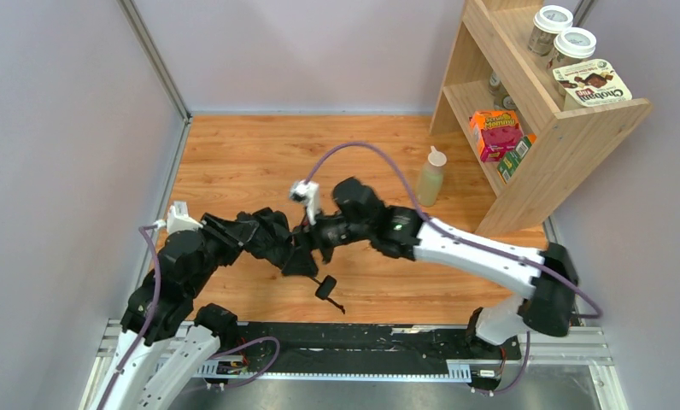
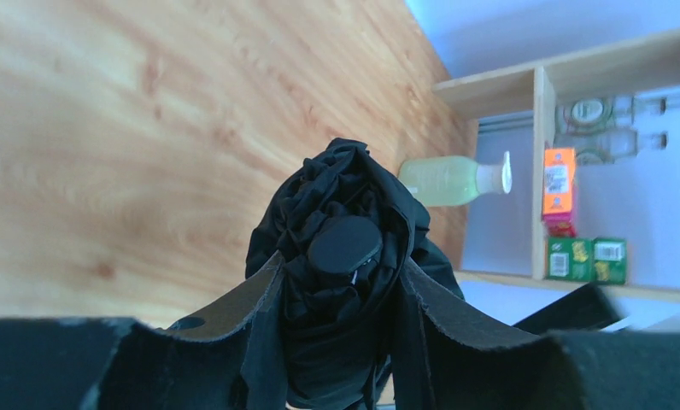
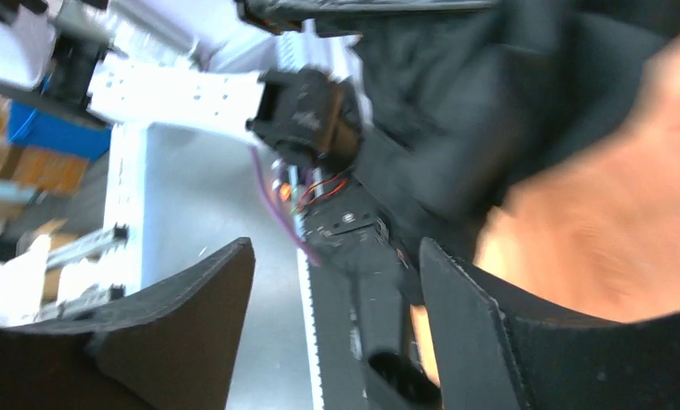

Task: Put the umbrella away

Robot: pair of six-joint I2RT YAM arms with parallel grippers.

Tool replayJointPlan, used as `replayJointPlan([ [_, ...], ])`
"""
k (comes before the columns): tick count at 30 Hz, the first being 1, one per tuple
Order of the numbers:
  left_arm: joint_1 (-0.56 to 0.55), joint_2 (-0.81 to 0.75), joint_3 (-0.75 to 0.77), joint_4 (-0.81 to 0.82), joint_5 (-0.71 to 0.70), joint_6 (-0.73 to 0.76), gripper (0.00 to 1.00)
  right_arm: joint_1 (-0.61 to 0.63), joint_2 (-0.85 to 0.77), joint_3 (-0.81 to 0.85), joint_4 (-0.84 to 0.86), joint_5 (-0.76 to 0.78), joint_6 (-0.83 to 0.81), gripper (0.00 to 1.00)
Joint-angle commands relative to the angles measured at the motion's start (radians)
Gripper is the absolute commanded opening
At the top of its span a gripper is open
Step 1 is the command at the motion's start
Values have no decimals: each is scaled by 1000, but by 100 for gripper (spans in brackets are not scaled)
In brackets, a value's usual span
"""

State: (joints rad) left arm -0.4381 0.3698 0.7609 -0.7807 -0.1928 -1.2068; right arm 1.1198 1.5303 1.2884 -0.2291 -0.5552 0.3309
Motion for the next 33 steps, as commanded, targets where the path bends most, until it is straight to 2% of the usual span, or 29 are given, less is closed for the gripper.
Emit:
replayJointPlan([
  [1, -2, 78, 120, 279, -7, 443, 0, -72, -272, -43, -79, 263, -29, 80],
  [3, -2, 99, 103, 371, 21, 617, 0, -75, -346, -72, -136, 424, -64, 86],
  [5, -2, 107, 65, 497, 35, 761, 0, -100, -412, -115, -151, 515, -58, 91],
  [9, -5, 104, -92, 893, 130, 1013, 0, -158, -513, -217, -136, 543, -20, 93],
  [12, -19, 145, -227, 1081, 206, 1139, 0, -184, -547, -288, -113, 520, 20, 93],
  [16, -86, 192, -404, 1265, 196, 1133, 0, -187, -558, -363, -93, 509, 54, 93],
  [19, -247, 241, -558, 1368, 11, 1161, 0, -187, -564, -400, -88, 517, 65, 93],
  [20, -275, 266, -590, 1396, -29, 1127, 0, -189, -565, -411, -85, 517, 69, 93],
  [21, -353, 321, -698, 1514, -96, 1069, 0, -189, -571, -438, -76, 506, 83, 93],
  [24, -386, 382, -752, 1624, -128, 951, 0, -189, -570, -451, -73, 488, 94, 93],
  [25, -386, 353, -752, 1615, -120, 917, 0, -189, -570, -451, -81, 486, 96, 93],
  [27, -386, 284, -677, 1395, -111, 848, 0, -190, -578, -448, -99, 486, 96, 93],
  [28, -386, 268, -626, 1204, -137, 814, 0, -190, -582, -449, -104, 486, 94, 93],
  [29, -383, 250, -541, 1096, -149, 715, 0, -190, -585, -448, -110, 486, 92, 94],
  [30, -373, 248, -502, 898, -157, 648, 0, -192, -585, -442, -131, 495, 89, 94],
  [31, -343, 254, -424, 824, -124, 563, 0, -190, -584, -431, -159, 514, 89, 95],
  [32, -297, 264, -363, 687, -34, 517, 0, -190, -581, -416, -188, 543, 92, 95],
  [33, -265, 293, -342, 643, 89, 431, 2, -192, -575, -397, -229, 554, 95, 96],
])
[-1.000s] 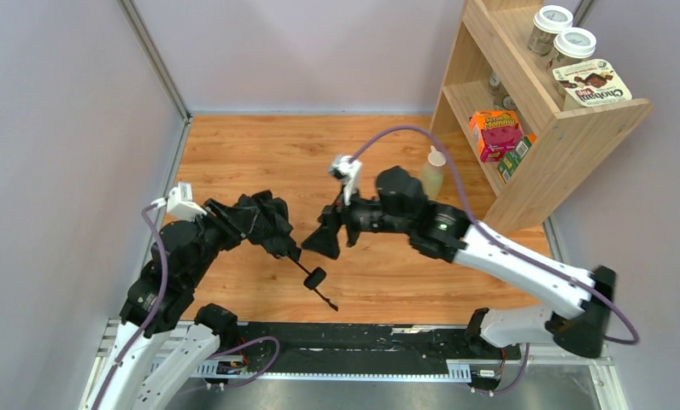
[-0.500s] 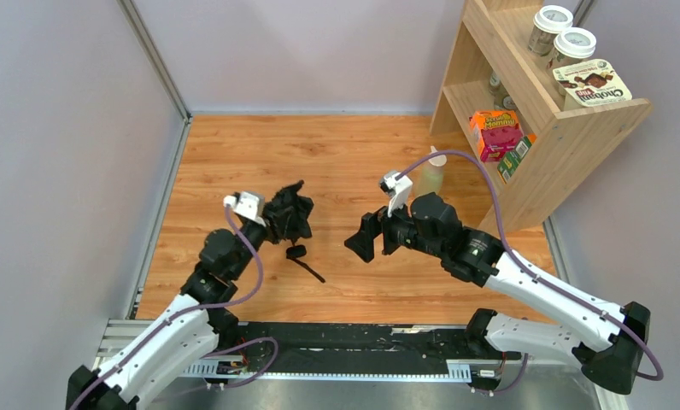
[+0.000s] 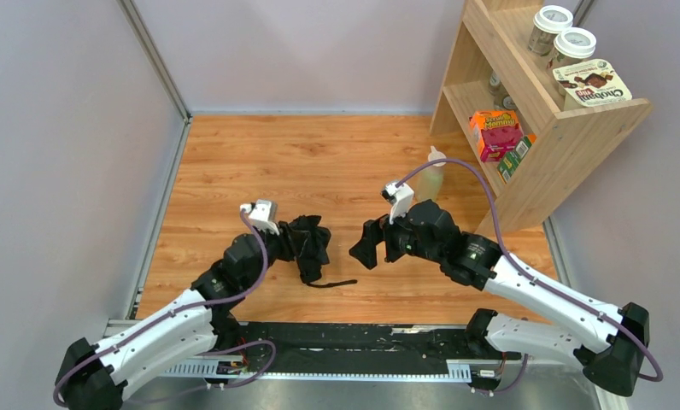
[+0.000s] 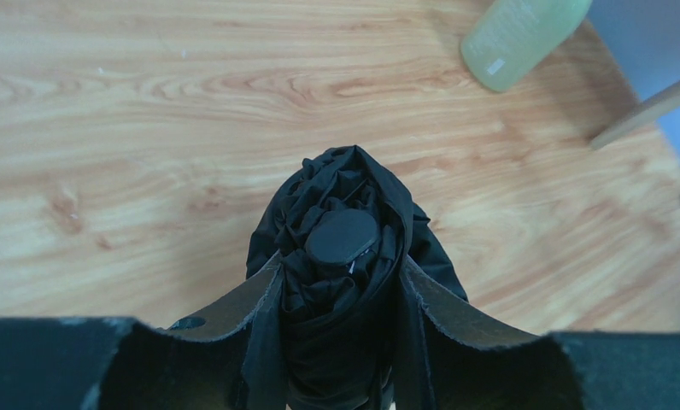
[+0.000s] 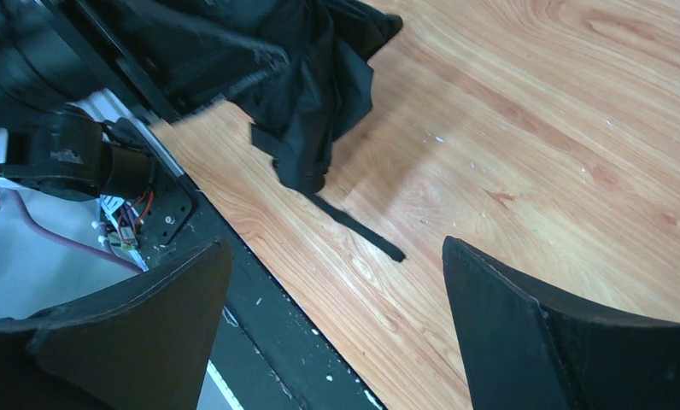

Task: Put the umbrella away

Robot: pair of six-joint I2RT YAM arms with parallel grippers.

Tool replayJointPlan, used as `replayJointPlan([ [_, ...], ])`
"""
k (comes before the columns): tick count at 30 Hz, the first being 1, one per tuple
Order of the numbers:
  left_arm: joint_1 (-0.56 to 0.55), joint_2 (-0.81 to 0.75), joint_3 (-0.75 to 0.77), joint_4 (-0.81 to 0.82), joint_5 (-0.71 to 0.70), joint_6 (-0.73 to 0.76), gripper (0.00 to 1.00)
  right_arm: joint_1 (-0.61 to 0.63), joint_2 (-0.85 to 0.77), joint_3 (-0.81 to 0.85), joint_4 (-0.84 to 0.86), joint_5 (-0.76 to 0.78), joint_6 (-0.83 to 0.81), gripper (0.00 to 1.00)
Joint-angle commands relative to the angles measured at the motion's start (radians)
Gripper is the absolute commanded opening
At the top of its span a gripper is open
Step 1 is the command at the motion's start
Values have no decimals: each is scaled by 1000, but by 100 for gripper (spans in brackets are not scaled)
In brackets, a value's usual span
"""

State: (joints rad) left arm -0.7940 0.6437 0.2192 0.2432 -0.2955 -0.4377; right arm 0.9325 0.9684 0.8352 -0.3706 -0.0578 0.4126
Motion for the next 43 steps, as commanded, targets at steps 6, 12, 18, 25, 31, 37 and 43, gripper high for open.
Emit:
replayJointPlan([
  [6, 226, 158, 278, -455, 550, -416, 76, -3, -46, 122, -192, 93, -9, 97],
  [12, 326, 119, 500, -776, 538, -239, 77, -4, -108, 197, -286, 137, -58, 98],
  [18, 374, 13, 839, -1079, 402, -47, 78, -4, -197, 315, -421, 453, -57, 100],
  [25, 374, -99, 1131, -1027, 384, 75, 77, -4, -382, 465, -436, 771, -230, 100],
  [31, 374, -177, 1308, -823, 426, 209, 79, -4, -537, 634, -297, 722, -438, 100],
  [37, 374, -184, 1421, -760, 506, 274, 79, -4, -556, 722, -243, 682, -501, 100],
  [43, 374, -185, 1436, -789, 490, 287, 79, -3, -543, 697, -254, 656, -497, 100],
])
